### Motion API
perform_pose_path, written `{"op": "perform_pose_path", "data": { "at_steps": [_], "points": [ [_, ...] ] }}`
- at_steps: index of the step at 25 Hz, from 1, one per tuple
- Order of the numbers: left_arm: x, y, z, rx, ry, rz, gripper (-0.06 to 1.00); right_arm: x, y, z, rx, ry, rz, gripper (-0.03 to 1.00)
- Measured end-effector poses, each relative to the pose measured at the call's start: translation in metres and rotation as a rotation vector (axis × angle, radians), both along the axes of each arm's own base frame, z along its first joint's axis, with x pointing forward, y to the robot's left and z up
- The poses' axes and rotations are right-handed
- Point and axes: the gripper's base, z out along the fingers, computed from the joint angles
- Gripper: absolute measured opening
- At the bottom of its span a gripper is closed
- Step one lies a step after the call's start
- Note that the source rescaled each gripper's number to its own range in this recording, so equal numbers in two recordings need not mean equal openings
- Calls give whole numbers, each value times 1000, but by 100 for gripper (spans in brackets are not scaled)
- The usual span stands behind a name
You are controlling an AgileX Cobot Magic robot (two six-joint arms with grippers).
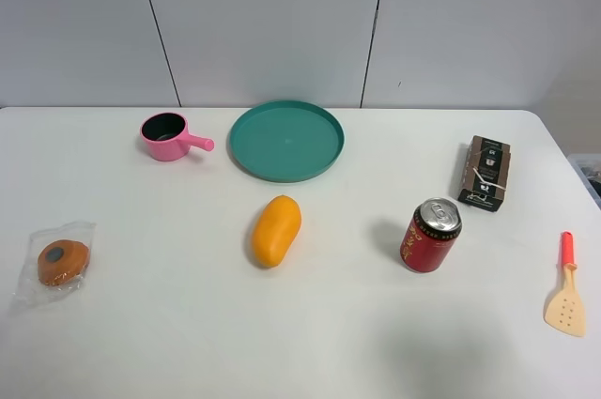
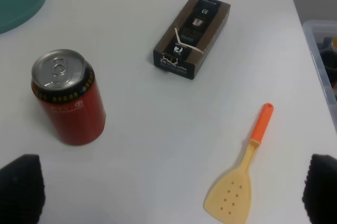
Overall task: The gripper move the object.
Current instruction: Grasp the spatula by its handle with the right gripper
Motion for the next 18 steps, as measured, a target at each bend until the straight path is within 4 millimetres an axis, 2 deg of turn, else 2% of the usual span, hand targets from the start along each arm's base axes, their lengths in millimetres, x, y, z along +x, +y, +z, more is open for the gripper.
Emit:
{"op": "perform_pose_path", "data": {
  "at_steps": [18],
  "points": [
    [0,0,0,0,0,0,100,0,0,0,2,0,-1,100]
  ]
}}
